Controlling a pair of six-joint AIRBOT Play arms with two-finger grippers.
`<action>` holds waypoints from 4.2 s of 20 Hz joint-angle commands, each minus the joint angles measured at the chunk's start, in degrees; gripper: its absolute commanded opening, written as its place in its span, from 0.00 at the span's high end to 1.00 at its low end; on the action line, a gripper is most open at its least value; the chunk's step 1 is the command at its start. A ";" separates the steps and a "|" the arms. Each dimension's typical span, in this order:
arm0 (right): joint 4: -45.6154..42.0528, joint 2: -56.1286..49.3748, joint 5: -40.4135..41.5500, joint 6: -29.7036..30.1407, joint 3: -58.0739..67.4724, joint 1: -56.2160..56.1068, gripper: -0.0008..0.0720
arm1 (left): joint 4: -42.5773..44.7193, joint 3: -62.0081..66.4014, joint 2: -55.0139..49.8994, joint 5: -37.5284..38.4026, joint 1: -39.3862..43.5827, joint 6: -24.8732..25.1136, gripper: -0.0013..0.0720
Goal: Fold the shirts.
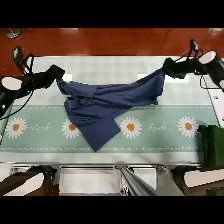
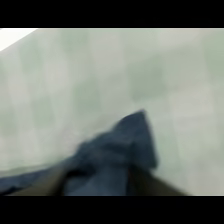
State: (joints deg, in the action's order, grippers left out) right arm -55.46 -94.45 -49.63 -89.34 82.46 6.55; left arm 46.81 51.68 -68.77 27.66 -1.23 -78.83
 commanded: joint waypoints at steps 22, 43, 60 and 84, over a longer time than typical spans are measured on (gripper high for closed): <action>1.42 21.29 -8.81 13.46 -30.80 9.75 0.14 | -19.02 -29.31 4.22 13.29 1.90 1.68 0.02; 0.74 6.27 -5.88 4.44 -22.91 -4.02 0.62 | -18.99 -21.99 2.51 14.93 4.04 8.74 0.95; 0.48 24.59 -23.52 4.50 31.87 10.56 0.94 | -18.97 32.39 18.91 20.85 -16.65 9.18 0.95; -17.79 64.17 -38.49 -1.36 -16.04 3.48 0.94 | 26.34 13.51 39.65 36.57 -13.29 -6.14 0.95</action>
State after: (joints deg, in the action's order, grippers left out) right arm -74.70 -30.57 -92.82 -90.11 78.35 10.46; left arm 72.69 75.79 -26.98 65.82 -16.29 -83.09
